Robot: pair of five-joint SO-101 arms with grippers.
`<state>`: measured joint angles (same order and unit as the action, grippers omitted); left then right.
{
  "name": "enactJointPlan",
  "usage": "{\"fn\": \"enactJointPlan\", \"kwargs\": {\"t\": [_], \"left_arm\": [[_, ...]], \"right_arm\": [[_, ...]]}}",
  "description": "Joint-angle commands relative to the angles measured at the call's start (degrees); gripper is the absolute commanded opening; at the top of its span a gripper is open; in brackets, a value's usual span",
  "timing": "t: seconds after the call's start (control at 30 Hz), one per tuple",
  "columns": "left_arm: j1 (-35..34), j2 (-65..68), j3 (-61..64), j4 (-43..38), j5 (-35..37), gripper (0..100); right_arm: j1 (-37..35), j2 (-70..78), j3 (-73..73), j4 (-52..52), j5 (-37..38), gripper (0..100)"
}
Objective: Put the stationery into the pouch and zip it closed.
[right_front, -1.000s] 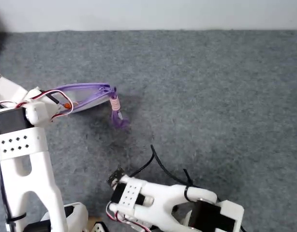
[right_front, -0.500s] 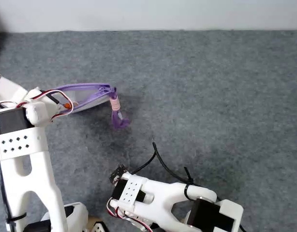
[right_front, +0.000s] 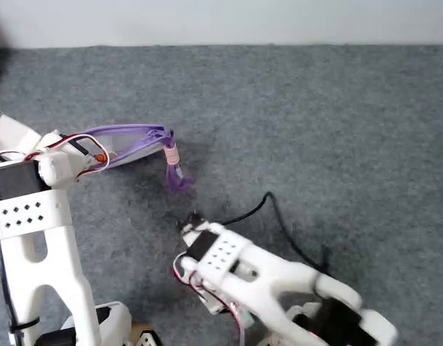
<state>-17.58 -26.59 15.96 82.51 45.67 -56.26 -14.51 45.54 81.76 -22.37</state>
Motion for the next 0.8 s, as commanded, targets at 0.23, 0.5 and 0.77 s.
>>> {"fn": "enactJointPlan", "kwargs": {"t": [0.23,0.5,0.77], "left_arm": [[-0.18,-0.79,-1.19,-1.14,0.62,1],[2.2,-0.79,-0.92,-1.05,0.62,1],[4.13,-0.35,-0.75,-2.2,0.62,1]], "right_arm": [[1.01,-43.56,-2.11,-6.9,7.65,0.8],[1.01,-48.48,-2.64,-17.19,11.34,0.8],[1.1,-48.48,-8.18,-39.78,11.34,0.8]]}}
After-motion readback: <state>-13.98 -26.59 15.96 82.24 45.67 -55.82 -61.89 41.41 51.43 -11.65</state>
